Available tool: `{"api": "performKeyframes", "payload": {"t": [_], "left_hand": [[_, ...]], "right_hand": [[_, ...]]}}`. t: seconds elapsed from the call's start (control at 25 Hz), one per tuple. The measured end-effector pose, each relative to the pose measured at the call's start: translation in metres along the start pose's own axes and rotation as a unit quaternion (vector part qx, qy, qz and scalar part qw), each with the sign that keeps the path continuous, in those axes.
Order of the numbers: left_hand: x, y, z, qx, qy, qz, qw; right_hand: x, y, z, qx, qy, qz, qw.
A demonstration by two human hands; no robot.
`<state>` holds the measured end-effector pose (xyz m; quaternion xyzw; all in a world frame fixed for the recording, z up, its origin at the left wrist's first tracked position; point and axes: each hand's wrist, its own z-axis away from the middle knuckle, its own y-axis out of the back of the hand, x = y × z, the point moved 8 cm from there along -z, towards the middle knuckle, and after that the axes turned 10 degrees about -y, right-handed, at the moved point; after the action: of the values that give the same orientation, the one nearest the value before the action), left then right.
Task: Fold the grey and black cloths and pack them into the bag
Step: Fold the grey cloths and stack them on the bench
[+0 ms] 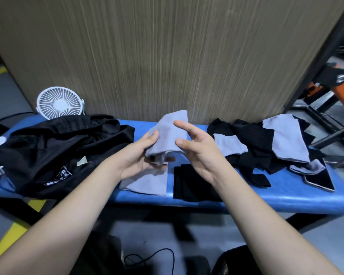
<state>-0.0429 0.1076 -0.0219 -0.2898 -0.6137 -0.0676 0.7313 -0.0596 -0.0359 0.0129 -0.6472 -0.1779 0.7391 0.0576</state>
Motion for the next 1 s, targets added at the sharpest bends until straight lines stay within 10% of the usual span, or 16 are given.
{"api": "performKeyframes", "payload": {"t": [0.32,0.52,1.0], "left_hand": [[0.019,0.058,0.045,0.192,-0.138,-0.246,0.94],[0.02,0.069,0.053,0.184,-0.131,-0.482,0.847],[0.017,0.06,0.057,0.151,-0.152,-0.636,0.741]], "right_hand": [[0.036,0.001,0.005,0.097,-0.046,0.263,0.959],[0.058,-0.003,-0.004,0.08,-0.062,0.391,0.915],[0.067,-0.008,-0.013,0.074,-0.005,0.557,0.827]]}}
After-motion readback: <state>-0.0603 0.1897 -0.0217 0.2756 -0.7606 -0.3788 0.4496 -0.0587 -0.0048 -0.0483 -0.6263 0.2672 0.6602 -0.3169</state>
